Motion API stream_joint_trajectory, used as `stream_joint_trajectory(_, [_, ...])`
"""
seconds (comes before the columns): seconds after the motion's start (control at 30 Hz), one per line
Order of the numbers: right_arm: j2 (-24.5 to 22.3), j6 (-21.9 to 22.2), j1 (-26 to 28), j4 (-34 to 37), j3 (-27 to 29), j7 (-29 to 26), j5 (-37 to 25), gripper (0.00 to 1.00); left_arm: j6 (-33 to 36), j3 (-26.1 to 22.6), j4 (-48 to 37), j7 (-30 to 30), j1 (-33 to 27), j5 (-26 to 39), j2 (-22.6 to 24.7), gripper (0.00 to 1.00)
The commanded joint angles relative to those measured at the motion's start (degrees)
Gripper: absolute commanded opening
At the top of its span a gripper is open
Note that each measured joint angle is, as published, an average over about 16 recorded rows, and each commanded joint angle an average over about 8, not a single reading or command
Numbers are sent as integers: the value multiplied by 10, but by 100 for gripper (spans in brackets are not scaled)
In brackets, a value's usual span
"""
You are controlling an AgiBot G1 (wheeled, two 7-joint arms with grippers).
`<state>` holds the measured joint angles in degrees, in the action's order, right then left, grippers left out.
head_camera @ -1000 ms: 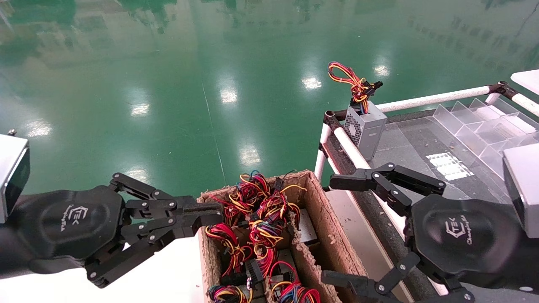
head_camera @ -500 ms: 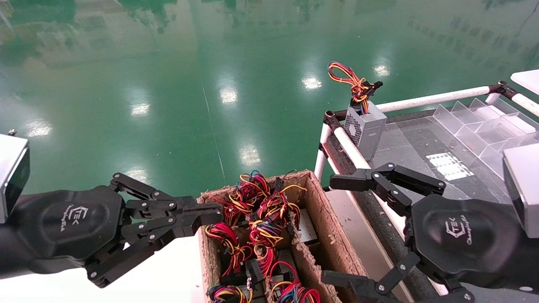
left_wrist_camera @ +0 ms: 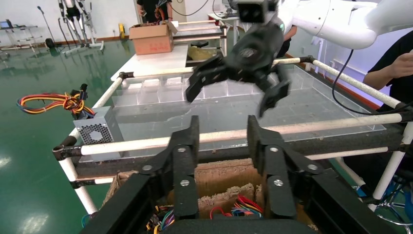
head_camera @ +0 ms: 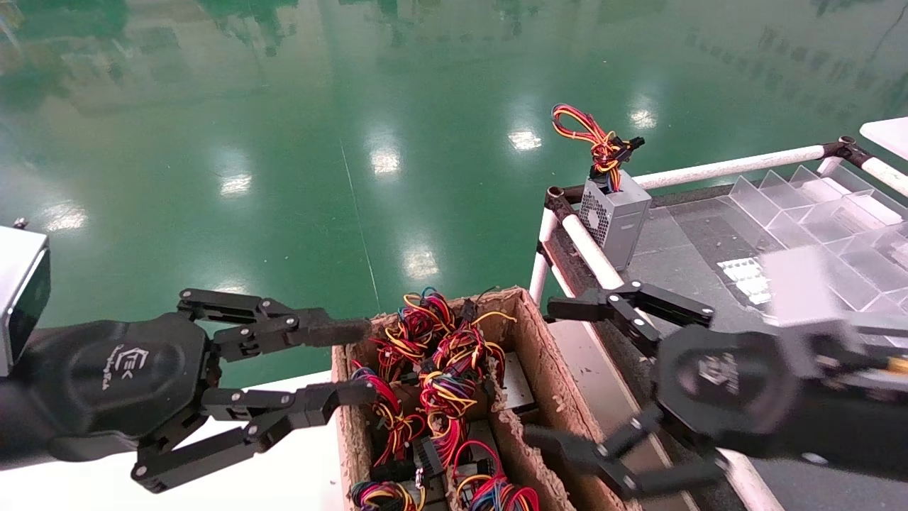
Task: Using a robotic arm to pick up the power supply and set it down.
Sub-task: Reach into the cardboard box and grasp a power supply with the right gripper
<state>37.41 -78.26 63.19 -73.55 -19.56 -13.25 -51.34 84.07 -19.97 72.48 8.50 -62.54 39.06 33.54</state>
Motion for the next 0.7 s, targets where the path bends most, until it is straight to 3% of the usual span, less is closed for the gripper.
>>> stream_joint_trajectory(0.03, [5,16,3,-2,-8,-4,-20,100,0,0,0,0,0,0,0,100])
stream_joint_trajectory(0.33, [78,123,57,12,-85,-60,-205,100,0,0,0,0,0,0,0,100])
stream_joint_trajectory(0.57, [145,165,95,57,-133,-82,-304,100,0,0,0,0,0,0,0,100])
stream_joint_trajectory(0.6, [153,169,98,65,-137,-82,-312,92,0,0,0,0,0,0,0,100])
stream_joint_trajectory(0.7, [176,179,105,91,-147,-82,-329,55,0,0,0,0,0,0,0,100])
